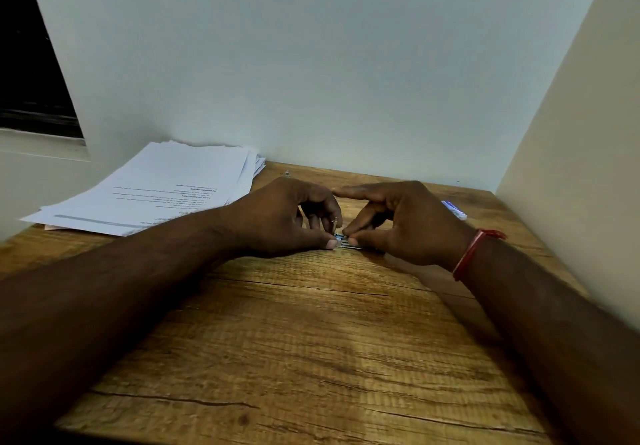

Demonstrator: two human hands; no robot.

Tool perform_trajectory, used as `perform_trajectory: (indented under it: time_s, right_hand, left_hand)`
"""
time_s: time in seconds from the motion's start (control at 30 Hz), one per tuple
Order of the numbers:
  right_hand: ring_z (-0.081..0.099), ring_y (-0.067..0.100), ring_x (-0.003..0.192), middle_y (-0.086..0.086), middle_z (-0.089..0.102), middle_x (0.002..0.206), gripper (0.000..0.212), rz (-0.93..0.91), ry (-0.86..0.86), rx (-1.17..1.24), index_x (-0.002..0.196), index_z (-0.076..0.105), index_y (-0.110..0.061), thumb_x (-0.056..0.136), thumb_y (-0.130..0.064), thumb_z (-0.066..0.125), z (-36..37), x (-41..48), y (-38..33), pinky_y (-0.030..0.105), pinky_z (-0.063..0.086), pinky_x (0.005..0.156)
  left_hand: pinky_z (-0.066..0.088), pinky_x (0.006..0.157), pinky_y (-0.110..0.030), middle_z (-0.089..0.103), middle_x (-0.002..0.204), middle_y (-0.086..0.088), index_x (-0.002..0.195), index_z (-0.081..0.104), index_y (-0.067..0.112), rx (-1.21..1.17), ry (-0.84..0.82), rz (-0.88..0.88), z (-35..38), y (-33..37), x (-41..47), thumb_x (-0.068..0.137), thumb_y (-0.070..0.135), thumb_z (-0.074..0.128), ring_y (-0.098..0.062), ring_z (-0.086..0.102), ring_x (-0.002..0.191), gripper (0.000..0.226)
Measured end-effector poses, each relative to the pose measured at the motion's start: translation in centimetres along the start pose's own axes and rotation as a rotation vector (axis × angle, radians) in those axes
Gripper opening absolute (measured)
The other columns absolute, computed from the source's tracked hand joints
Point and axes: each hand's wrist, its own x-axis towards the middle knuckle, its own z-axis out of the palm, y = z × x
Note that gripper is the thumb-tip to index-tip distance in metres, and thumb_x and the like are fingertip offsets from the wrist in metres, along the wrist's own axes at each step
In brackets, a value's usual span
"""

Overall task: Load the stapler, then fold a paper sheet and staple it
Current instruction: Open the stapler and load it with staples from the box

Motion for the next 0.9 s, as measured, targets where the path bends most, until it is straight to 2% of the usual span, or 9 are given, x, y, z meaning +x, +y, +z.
perform_trajectory:
  time_s: [0.13, 0.23, 0.37, 0.5, 0.6, 0.7, 0.73, 0.8, 0.9]
  right_hand:
    - [0.079, -0.004, 0.097, -0.014, 0.085, 0.097, 0.077, -0.001, -0.037, -0.064, 0.155, 0.061, -0.030, 0.088, -0.005, 0.090, -0.32, -0.08, -0.16, 0.034, 0.061, 0.107]
    - [0.078, -0.007, 0.097, -0.015, 0.085, 0.097, 0.076, -0.020, -0.032, -0.122, 0.155, 0.060, -0.032, 0.089, -0.007, 0.089, -0.44, -0.06, -0.20, 0.033, 0.061, 0.105]
    - [0.079, 0.003, 0.092, -0.012, 0.084, 0.095, 0.073, -0.040, 0.007, -0.117, 0.152, 0.064, -0.030, 0.088, -0.006, 0.090, -0.15, -0.01, -0.01, 0.036, 0.066, 0.090]
    - [0.076, 0.008, 0.103, -0.018, 0.082, 0.101, 0.066, -0.015, 0.022, -0.118, 0.148, 0.067, -0.029, 0.089, -0.006, 0.086, -0.33, -0.09, 0.07, 0.042, 0.065, 0.086]
    - [0.075, 0.010, 0.109, -0.023, 0.082, 0.103, 0.075, 0.027, -0.023, -0.091, 0.157, 0.055, -0.028, 0.091, 0.002, 0.075, -0.37, -0.17, -0.27, 0.047, 0.062, 0.088]
    - [0.076, 0.033, 0.103, -0.026, 0.082, 0.107, 0.083, 0.032, -0.094, -0.075, 0.166, 0.042, -0.031, 0.093, -0.002, 0.069, -0.22, -0.24, -0.65, 0.052, 0.060, 0.090]
    - [0.076, 0.035, 0.104, -0.027, 0.082, 0.108, 0.084, 0.035, -0.113, -0.077, 0.167, 0.039, -0.031, 0.094, -0.002, 0.069, -0.21, -0.24, -0.63, 0.049, 0.060, 0.091]
    - [0.075, 0.023, 0.110, -0.029, 0.081, 0.109, 0.088, 0.064, -0.131, -0.095, 0.169, 0.035, -0.031, 0.095, -0.001, 0.070, -0.42, -0.15, -0.55, 0.038, 0.058, 0.094]
    - [0.074, 0.022, 0.107, -0.034, 0.079, 0.109, 0.091, 0.102, -0.154, -0.126, 0.171, 0.031, -0.033, 0.096, -0.002, 0.071, -0.69, -0.10, -0.74, 0.036, 0.058, 0.097]
  left_hand:
    - [0.058, 0.069, -0.025, 0.079, 0.091, 0.017, 0.102, 0.081, 0.032, 0.010, 0.001, -0.002, -0.04, 0.04, -0.02, 0.085, 0.034, 0.098, -0.003, 0.074, 0.082, 0.024]
    - [0.058, 0.069, -0.023, 0.079, 0.092, 0.016, 0.103, 0.081, 0.032, 0.012, 0.000, 0.007, -0.04, -0.02, -0.05, 0.085, 0.034, 0.097, -0.004, 0.074, 0.084, 0.024]
    - [0.055, 0.067, -0.016, 0.079, 0.091, 0.015, 0.102, 0.081, 0.032, 0.009, 0.008, 0.008, -0.03, -0.03, -0.01, 0.085, 0.032, 0.098, -0.002, 0.073, 0.081, 0.024]
    - [0.055, 0.067, -0.017, 0.079, 0.091, 0.016, 0.103, 0.081, 0.033, 0.006, 0.000, 0.006, -0.07, 0.01, -0.02, 0.085, 0.033, 0.098, -0.002, 0.073, 0.082, 0.024]
    - [0.055, 0.068, -0.019, 0.078, 0.091, 0.019, 0.103, 0.081, 0.034, -0.004, -0.005, -0.001, -0.01, 0.03, -0.06, 0.085, 0.034, 0.098, -0.001, 0.072, 0.081, 0.024]
    - [0.056, 0.068, -0.021, 0.079, 0.093, 0.015, 0.102, 0.081, 0.035, -0.010, -0.001, 0.001, 0.07, -0.12, -0.04, 0.085, 0.034, 0.098, -0.006, 0.074, 0.084, 0.024]
    - [0.056, 0.068, -0.022, 0.079, 0.093, 0.014, 0.102, 0.081, 0.036, -0.010, -0.001, 0.002, 0.06, -0.14, -0.04, 0.085, 0.034, 0.098, -0.007, 0.075, 0.085, 0.024]
    - [0.054, 0.068, -0.019, 0.079, 0.091, 0.016, 0.102, 0.081, 0.035, -0.005, 0.000, -0.002, 0.04, -0.15, -0.02, 0.085, 0.035, 0.098, -0.004, 0.074, 0.083, 0.024]
    - [0.052, 0.067, -0.015, 0.077, 0.088, 0.020, 0.101, 0.081, 0.033, -0.003, 0.000, -0.009, 0.01, -0.03, -0.03, 0.085, 0.034, 0.098, 0.002, 0.070, 0.079, 0.023]
